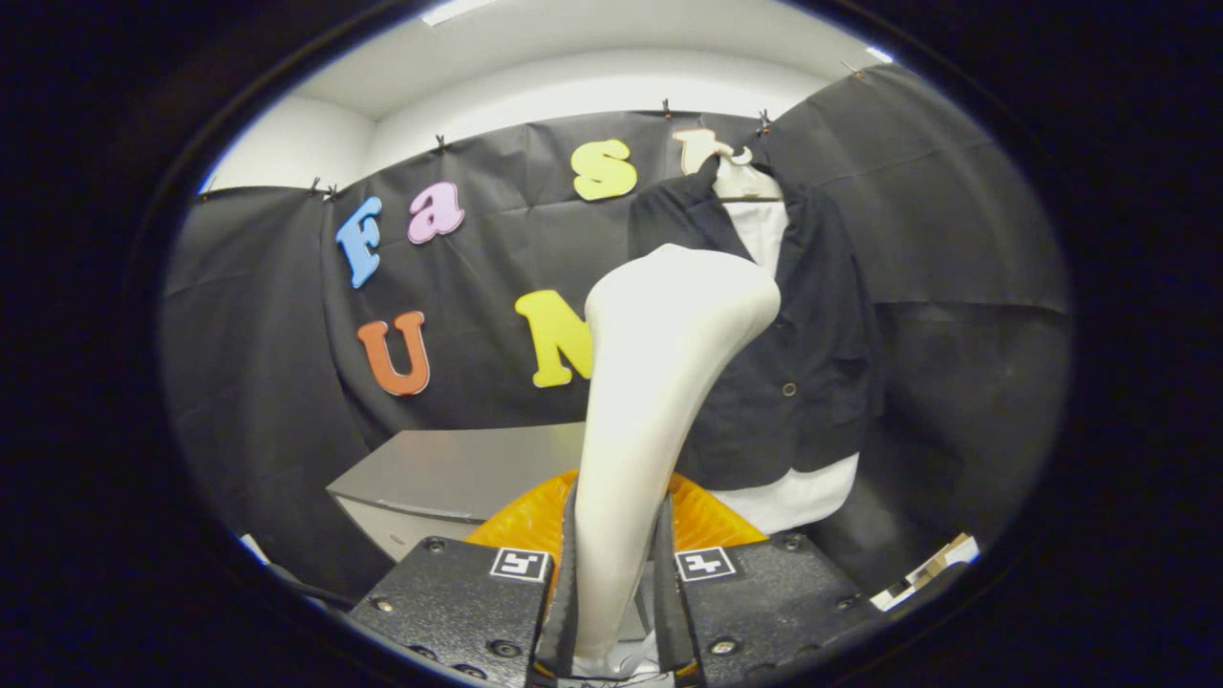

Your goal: Iron the clothes twice with a garment steamer, once on the left side and once on the right side.

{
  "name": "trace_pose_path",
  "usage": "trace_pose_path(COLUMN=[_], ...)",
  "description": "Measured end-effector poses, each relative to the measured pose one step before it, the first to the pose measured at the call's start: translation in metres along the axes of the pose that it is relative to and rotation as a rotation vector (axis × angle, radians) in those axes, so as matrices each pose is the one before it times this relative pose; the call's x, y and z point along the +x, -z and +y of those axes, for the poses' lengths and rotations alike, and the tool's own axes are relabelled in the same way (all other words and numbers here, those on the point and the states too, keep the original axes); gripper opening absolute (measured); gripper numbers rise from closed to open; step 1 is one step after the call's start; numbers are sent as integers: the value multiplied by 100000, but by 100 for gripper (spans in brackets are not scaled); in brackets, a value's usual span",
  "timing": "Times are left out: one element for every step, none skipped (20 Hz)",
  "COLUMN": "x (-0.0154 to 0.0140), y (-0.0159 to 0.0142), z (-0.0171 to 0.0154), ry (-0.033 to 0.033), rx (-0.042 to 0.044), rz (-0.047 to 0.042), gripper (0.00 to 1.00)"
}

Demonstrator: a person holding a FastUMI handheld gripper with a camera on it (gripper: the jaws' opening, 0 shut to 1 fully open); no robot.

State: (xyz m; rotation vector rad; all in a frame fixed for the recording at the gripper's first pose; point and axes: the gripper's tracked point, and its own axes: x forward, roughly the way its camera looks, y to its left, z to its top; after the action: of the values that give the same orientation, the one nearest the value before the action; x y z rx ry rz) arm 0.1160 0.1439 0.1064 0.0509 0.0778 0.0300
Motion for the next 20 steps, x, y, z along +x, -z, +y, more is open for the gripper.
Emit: trace_pose_path(x=[-311,-88,28,127,217,326,551,509,616,726,667,784,732,646,608,738,793,710,583,609], y=[-550,-501,-401,-374,-469,-488,-514,-315,-593,-628,-585,-474,-469,-557,-526,-695,-703,-693,-564,-650], z=[-642,-618,-675,-668,-744,-779,-871,-758,-744,-745,-501,-671,-627,-621,-486,-585,-506,-434,-322,-475], ry=[76,-546,-610,-578,-685,-865,-1089,-1445,-1874,-1952,-2166,-2038,-2304,-2427,-2198,-1999,-2049,-2424,-2466,-2037], rx=[426,195,292,31,274,38,-135,-166,-444,-301,-763,-824,-970,-869,-874,-977,-993,-738,-1210,-1256], rz=[-1614,-1618,-1246,-824,-1022,-969,-635,-387,-373,-716,-917,-604,-381,-297,-444,-508,-406,-591,-289,-692], gripper=[35,35,35,35,35,35,35,35,35,35,35,35,35,35,35,35,35,35,35,35])
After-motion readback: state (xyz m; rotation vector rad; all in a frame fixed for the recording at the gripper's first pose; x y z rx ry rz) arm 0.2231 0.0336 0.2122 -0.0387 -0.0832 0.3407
